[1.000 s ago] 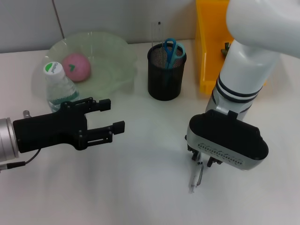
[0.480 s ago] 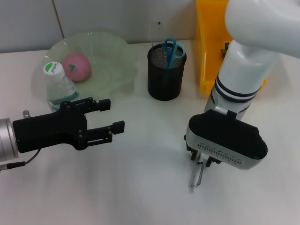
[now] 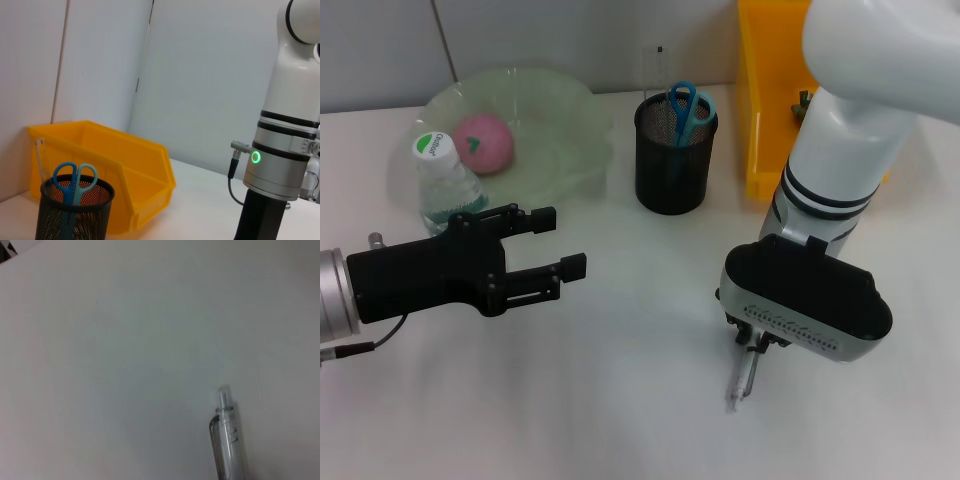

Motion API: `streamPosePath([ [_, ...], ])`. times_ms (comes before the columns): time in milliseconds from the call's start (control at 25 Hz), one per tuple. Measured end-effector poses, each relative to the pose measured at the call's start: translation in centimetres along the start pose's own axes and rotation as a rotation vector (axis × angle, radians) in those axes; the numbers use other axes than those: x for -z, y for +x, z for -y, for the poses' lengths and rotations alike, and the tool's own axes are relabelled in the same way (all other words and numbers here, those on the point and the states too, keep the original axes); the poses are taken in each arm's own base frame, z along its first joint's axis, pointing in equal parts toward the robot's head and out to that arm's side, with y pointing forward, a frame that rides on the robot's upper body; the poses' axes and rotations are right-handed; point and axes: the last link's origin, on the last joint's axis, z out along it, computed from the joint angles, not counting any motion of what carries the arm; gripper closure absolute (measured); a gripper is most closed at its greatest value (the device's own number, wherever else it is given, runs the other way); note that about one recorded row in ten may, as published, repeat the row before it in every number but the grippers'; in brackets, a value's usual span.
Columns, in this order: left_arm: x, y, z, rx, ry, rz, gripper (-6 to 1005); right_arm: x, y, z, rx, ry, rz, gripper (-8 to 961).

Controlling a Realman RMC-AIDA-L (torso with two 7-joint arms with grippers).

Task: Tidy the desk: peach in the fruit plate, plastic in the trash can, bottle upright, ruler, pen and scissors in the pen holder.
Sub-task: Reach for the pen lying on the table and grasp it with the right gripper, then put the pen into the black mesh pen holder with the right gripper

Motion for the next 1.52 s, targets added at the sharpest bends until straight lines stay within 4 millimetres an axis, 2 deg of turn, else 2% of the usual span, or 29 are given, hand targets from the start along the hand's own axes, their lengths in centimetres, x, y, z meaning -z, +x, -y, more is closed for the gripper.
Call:
streamPosePath([
  [600, 0.1, 0.3, -0.1, 0.007, -0.002, -0.019, 257, 0.7, 0.1, 0.5, -0.023, 0.060, 0.021, 808],
  [800, 0.1, 0.3, 0.0, 0.007, -0.002, -0.019, 257, 2.5, 0.4, 1.2, -0.069, 0.142, 0.055, 821],
  [840, 0.1, 0.3, 0.0, 0.006, -0.003, -0.019, 257, 3.8, 0.5, 1.3, -0.100, 0.185, 0.092, 821],
  [960, 0.1, 0.4, 0.0, 0.005, -0.004, -0.026, 257, 4.9, 0.5, 1.3, -0.128, 0.216, 0.131, 820],
  [1040, 0.2, 0.4, -0.2, -0.001, -0.012, -0.031, 257, 6.8, 0.8, 1.2, -0.201, 0.299, 0.215, 820],
  [1160, 0.4, 0.3, -0.3, -0.008, -0.017, -0.032, 257, 7.6, 0.9, 1.2, -0.246, 0.347, 0.276, 821],
  [1240, 0.5, 0.0, -0.5, -0.020, -0.020, -0.028, 257, 8.6, 1.2, 0.6, -0.331, 0.430, 0.386, 821],
  [1520, 0.8, -0.3, -1.0, -0.050, -0.035, -0.032, 257, 9.2, 1.7, -0.9, -0.503, 0.597, 0.579, 821],
])
